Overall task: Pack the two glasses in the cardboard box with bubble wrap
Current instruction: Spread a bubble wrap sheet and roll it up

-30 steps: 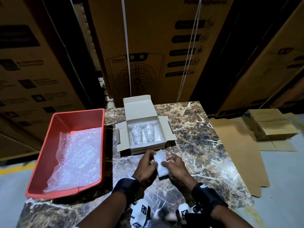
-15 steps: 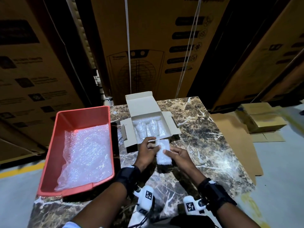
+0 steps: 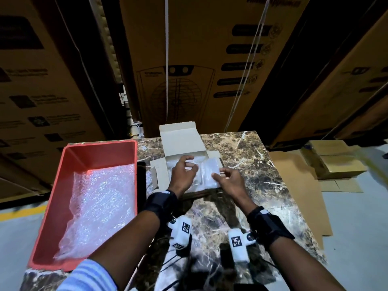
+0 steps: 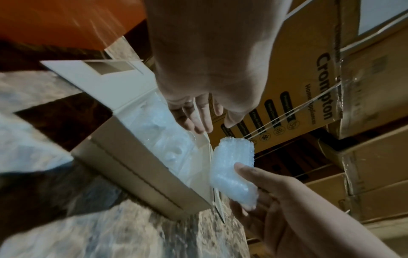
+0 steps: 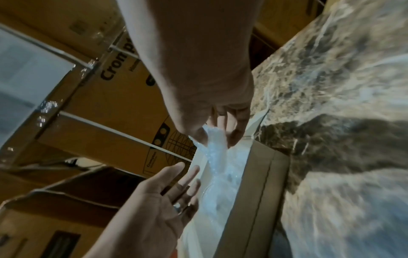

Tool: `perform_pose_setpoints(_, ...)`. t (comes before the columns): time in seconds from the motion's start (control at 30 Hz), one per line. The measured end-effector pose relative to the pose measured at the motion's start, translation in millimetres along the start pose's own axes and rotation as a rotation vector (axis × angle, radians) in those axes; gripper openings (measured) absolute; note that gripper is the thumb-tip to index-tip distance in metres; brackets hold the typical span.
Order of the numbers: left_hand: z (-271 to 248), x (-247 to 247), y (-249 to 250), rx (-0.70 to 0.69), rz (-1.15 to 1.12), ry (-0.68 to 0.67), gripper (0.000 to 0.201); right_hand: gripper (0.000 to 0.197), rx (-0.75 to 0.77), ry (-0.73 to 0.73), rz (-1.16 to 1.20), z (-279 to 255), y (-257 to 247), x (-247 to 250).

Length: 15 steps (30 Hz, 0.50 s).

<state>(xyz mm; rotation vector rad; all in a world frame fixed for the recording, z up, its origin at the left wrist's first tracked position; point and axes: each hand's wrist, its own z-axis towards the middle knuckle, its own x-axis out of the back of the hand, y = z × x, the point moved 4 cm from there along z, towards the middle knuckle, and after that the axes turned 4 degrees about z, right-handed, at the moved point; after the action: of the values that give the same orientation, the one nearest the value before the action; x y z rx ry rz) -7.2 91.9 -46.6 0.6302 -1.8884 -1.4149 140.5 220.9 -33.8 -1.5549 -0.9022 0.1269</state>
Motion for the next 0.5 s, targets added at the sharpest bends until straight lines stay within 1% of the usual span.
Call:
perform_pose_setpoints(0.03, 6.0, 0.6, 1.4, -0.006, 0.061, 0.001, 0.032, 0.034, 0.016, 0.034, -0.086, 9.1, -4.7, -0.3)
perform_pose_setpoints(0.13, 21.0, -0.6, -1.8, -0.051, 0.328, -0.011, 0.039, 0.031, 0.028, 0.071, -0.292, 31.8, -5.9, -8.3)
perform_pose_setpoints(0.23, 29.7, -5.9, -11.7, -0.089, 0.597, -0.042, 0.046, 0.031, 0.056, 0.064, -0.447, 48.0, -4.1, -20.8)
perform_pose_setpoints(0.37, 32.6, -12.2, -21.5, -0.139, 0.740, -0.101, 0.053, 0.018, 0.148, 0.022, -0.592, 54.3, -5.4, -32.5)
perform_pose_setpoints(0.43, 33.5, -14.0, -24.7, -0.138, 0.797, -0.122, 0.058, 0.020, 0.194, 0.024, -0.659, 54.4, -8.5, -34.7)
perform_pose_setpoints(0.5, 34.7, -14.8, -25.9, -0.132, 0.820, -0.118, 0.061, 0.030, 0.228, 0.012, -0.728, 55.9, -11.3, -39.4)
